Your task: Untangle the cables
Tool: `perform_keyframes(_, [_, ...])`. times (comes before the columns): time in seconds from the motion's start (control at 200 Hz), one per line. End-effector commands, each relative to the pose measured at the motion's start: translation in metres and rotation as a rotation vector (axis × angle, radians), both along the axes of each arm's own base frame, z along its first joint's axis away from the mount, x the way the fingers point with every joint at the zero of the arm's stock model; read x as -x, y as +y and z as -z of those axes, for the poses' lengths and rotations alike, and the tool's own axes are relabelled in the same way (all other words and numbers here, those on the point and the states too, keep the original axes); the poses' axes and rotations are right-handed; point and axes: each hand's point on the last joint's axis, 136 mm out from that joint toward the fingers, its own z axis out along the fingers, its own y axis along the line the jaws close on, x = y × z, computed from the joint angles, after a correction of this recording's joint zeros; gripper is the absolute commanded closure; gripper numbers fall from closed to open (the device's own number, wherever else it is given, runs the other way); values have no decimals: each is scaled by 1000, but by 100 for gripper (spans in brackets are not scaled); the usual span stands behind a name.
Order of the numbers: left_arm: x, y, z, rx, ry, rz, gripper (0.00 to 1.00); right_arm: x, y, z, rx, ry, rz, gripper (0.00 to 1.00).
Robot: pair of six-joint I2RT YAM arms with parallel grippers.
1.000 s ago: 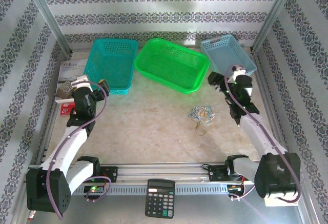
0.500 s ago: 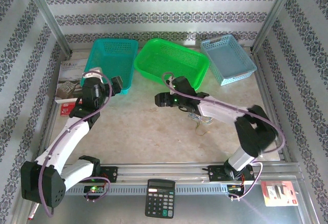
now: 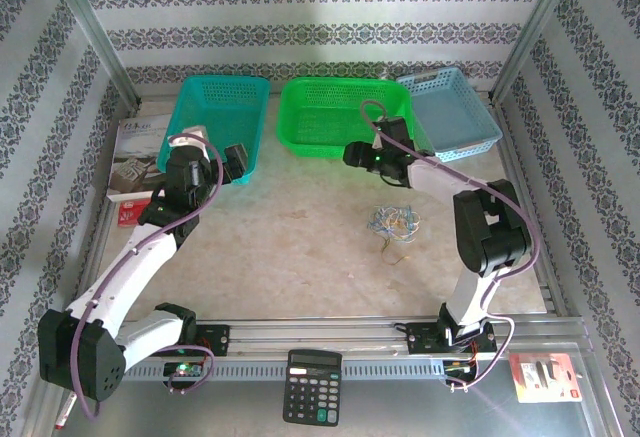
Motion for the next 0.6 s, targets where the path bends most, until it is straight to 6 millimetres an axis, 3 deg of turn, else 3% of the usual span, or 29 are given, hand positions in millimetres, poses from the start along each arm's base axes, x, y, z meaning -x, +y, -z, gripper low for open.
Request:
perform_keyframes(0.0, [2, -9, -12, 41, -1, 26, 0, 24, 18, -19, -42, -3, -103, 26])
perform_keyframes(0.13, [6, -20, -16, 78, 11, 66, 0, 62, 22, -38, -57, -30, -152, 26])
perform_keyframes(0.265, [12, -41, -20, 125, 19, 170, 0, 93, 3, -47, -36, -41, -108, 25])
perform_keyframes(0.445, [23, -59, -14, 164, 57, 227, 0, 131, -38, -37, 52, 9, -8, 24])
perform_keyframes(0.595, [32, -74, -4, 202, 95, 258, 0, 171, -58, -14, 112, 107, 15, 28])
